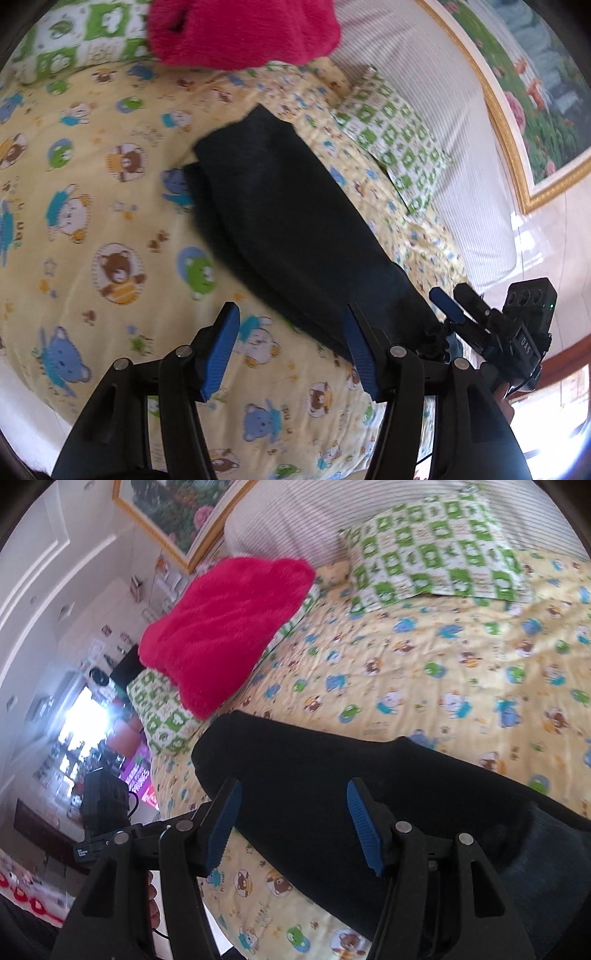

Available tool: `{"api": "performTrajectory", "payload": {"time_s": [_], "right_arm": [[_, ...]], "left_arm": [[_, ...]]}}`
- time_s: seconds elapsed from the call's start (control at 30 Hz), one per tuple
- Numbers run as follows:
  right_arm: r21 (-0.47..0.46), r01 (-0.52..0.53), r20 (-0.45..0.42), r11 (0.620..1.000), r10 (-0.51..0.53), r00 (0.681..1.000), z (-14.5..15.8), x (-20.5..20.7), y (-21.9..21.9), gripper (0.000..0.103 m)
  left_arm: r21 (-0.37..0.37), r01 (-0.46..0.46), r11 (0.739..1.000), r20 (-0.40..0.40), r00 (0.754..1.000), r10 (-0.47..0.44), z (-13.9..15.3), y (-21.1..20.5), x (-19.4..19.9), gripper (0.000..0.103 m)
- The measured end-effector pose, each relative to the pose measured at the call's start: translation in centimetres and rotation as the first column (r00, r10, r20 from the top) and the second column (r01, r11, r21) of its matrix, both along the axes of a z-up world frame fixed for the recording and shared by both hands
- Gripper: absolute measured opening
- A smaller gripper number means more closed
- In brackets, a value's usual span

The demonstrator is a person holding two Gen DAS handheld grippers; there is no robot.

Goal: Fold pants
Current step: 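Grasp the end of the folded black pants with the left gripper and lift it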

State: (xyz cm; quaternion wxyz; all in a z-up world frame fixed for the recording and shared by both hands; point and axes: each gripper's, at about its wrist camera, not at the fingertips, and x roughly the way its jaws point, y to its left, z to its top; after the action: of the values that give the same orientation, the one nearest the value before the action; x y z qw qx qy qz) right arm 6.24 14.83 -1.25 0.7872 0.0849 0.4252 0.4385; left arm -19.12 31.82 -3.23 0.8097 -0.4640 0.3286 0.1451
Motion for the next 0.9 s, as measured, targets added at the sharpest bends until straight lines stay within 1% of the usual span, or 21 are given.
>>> {"api": "performTrajectory", "payload": {"time_s": [0.2, 0.33, 0.4, 0.43, 0.47, 0.6, 0.73, 0.8, 0.9], "right_arm": [[-0.053, -0.070, 0.001, 0.996, 0.070, 0.998, -0.2, 1.2, 3.4, 0.062], [-0.067, -0.113, -0.005, 0.991, 0.113, 0.994, -0.1, 2.6, 5.6, 0.062], [-0.086, -0.148, -0.003, 0.985, 0.148, 0.989, 0.1, 3.5, 7.2, 0.066], [-0.093, -0.167, -0.001, 0.982, 0.167, 0.986, 0.0, 3.9, 7.8, 0.075], [-0.102, -0.189, -0.001, 0.977, 0.190, 0.982, 0.0, 4.3, 8.5, 0.078], [-0.153, -0.290, -0.012, 0.945, 0.292, 0.956, 0.0, 6.0, 11.9, 0.078], [-0.198, -0.383, -0.006, 0.902, 0.389, 0.921, 0.3, 7.5, 15.6, 0.078], [-0.201, -0.424, -0.027, 0.883, 0.427, 0.904, 0.0, 8.2, 17.0, 0.078], [-0.221, -0.501, -0.069, 0.837, 0.499, 0.864, -1.1, 8.7, 19.5, 0.078]], "left_arm": [[-0.039, -0.051, 0.998, -0.008, 0.999, 0.051, -0.9, 2.0, -0.1, 0.060], [-0.084, -0.087, 0.993, 0.004, 0.996, 0.088, -1.4, 3.4, 0.0, 0.060], [-0.102, -0.107, 0.989, 0.003, 0.994, 0.108, -1.8, 4.0, 0.1, 0.060], [-0.109, -0.113, 0.988, 0.002, 0.993, 0.114, -1.9, 4.1, 0.2, 0.060], [-0.115, -0.120, 0.986, -0.001, 0.993, 0.121, -2.1, 4.3, 0.3, 0.060], [-0.141, -0.143, 0.980, 0.002, 0.989, 0.145, -2.7, 4.8, 0.6, 0.060], [-0.149, -0.163, 0.975, 0.007, 0.986, 0.166, -3.0, 4.9, 0.8, 0.060], [-0.143, -0.170, 0.975, 0.006, 0.985, 0.173, -3.1, 4.8, 1.0, 0.060], [-0.130, -0.174, 0.976, 0.006, 0.984, 0.176, -3.1, 4.8, 1.2, 0.060]]}}
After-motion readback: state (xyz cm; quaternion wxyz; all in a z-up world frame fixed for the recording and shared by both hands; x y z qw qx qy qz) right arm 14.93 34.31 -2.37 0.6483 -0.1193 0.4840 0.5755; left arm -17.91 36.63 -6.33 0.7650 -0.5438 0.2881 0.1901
